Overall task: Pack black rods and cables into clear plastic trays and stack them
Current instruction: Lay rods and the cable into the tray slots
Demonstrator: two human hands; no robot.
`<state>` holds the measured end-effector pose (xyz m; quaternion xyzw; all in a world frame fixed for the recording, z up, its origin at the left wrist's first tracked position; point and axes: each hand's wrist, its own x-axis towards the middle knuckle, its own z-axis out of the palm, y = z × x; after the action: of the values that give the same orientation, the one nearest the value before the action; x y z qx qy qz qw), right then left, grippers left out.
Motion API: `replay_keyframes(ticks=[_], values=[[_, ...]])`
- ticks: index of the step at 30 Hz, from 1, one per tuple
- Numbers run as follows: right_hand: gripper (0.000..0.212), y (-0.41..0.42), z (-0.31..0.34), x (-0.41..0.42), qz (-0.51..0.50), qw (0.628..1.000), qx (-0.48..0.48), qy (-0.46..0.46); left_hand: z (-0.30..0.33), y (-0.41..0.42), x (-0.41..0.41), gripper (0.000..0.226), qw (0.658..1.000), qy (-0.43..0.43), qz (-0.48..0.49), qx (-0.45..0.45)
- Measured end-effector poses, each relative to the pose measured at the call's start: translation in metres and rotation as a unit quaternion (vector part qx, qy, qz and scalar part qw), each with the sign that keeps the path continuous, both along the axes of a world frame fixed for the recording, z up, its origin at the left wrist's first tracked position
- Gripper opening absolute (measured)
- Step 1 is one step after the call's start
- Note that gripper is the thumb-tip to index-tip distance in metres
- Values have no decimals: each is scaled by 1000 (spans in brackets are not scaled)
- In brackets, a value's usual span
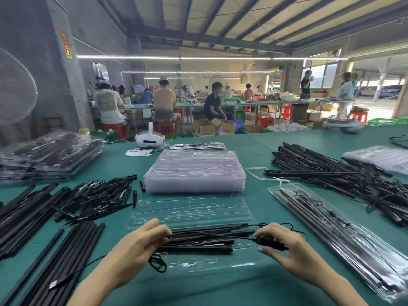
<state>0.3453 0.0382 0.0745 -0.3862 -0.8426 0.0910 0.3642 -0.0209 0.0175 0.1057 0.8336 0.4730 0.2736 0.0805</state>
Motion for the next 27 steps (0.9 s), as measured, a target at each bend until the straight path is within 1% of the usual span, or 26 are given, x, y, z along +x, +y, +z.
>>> replay_keyframes(ticks=[1, 4, 5, 8, 9, 12, 14, 17, 18, 21, 22, 23, 25, 27], values=[[24, 0, 3, -4, 6, 1000, -2, -11, 4, -2, -4, 29, 1000, -2, 9, 14], [28, 3, 6, -20, 6, 998, 13, -57, 16, -8, -14, 13, 997, -30, 44, 52], [30, 4, 5, -27, 9, 998, 12, -60, 19, -11, -18, 12, 996, -20, 66, 62], [35, 9, 0, -50, 34, 997, 4, -62, 30, -18, -34, 3, 976, 81, 159, 126], [37, 10, -3, -58, 52, 997, -7, -62, 34, -20, -41, 10, 969, 106, 183, 128], [42, 11, -15, -76, 111, 991, -48, -59, 40, -27, -68, 22, 953, 168, 228, 107], [43, 11, -21, -85, 135, 987, -57, -71, 36, -28, -87, 30, 946, 204, 245, 61], [48, 11, -25, -93, 155, 984, -63, -61, 17, -30, -105, 28, 931, 246, 268, -19], [46, 11, -26, -95, 153, 984, -68, -55, 14, -30, -104, 26, 925, 257, 276, -46], [26, 12, -28, -100, 132, 989, -66, -30, 10, -30, -94, 15, 921, 283, 263, -60], [23, 12, -28, -101, 119, 990, -67, -27, 11, -29, -86, 13, 920, 290, 260, -52], [26, 14, -28, -103, 103, 992, -68, -30, 11, -26, -78, 20, 924, 283, 255, -33], [28, 17, -26, -107, 80, 993, -82, -44, 9, -21, -55, 29, 956, 211, 206, 2], [24, 17, -23, -113, 87, 990, -106, -37, 7, -17, -23, 26, 979, 154, 134, 2]])
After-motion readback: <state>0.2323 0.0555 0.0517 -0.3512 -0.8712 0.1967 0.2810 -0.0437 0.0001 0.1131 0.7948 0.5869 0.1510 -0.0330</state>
